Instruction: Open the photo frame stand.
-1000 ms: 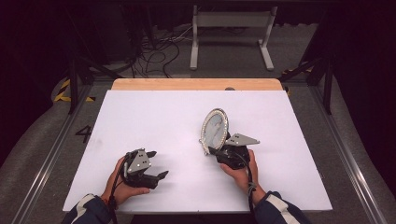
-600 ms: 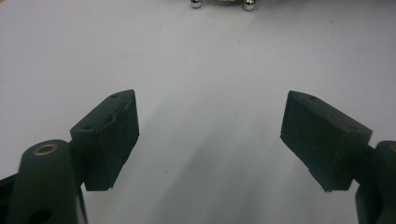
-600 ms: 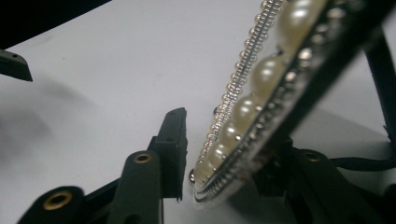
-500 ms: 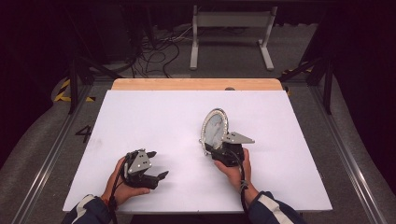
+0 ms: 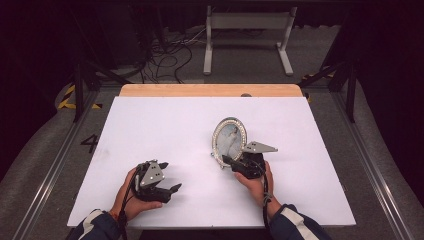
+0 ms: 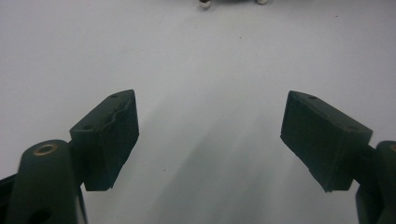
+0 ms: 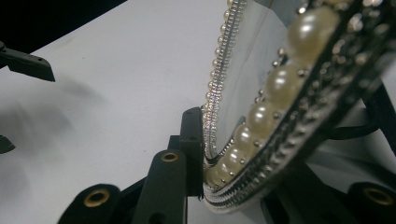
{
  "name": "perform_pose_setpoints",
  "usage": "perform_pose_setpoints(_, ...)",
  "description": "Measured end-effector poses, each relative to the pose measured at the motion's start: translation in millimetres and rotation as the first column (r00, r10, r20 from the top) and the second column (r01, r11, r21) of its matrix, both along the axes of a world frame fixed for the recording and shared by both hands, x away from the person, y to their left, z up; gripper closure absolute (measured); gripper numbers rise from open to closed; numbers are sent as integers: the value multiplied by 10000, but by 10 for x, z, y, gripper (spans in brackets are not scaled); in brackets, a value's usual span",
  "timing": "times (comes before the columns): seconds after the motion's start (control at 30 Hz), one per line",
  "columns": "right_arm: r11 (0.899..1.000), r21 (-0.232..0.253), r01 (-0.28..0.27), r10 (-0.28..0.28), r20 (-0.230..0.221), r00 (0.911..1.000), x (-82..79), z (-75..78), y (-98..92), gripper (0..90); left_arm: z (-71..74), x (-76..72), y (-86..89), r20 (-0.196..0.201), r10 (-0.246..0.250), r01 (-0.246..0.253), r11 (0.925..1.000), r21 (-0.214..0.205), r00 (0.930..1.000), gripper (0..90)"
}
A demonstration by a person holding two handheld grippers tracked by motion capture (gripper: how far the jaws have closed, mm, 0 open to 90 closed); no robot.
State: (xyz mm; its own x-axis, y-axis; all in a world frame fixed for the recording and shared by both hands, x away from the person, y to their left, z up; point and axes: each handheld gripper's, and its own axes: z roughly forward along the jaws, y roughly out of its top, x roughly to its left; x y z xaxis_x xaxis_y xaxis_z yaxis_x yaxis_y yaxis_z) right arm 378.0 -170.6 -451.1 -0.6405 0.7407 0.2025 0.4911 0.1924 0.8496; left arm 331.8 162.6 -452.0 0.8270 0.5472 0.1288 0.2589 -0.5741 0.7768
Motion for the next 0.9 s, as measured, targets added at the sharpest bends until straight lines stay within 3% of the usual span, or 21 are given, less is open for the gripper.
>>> perform_pose_setpoints(0.27, 9959, 46, -899, 900, -423, 9950, -5, 39, -59, 800, 4, 24, -26, 13, -137, 137, 9999, 9, 9999, 195)
perform_pose_setpoints(0.5, 9964, -54, -842, 840, -360, 9958, -21, 43, -65, 777, 24, 84, -68, 11, -268, 268, 9996, -77, 9996, 193)
perform_pose_setpoints(0.6, 9979, -147, -638, 636, -179, 9978, -51, 67, -86, 714, 46, 139, -98, 41, -353, 354, 9992, -196, 9994, 191)
perform_pose_setpoints(0.73, 9982, -150, -581, 581, -49, 9983, -85, 88, -123, 706, 77, 275, -161, -5, -525, 524, 9975, -479, 9986, 191)
perform_pose_setpoints(0.9, 9979, -509, -398, 412, 273, 9988, -166, 113, -144, 661, 107, 539, -313, -189, -784, 770, 9948, -665, 9967, 174)
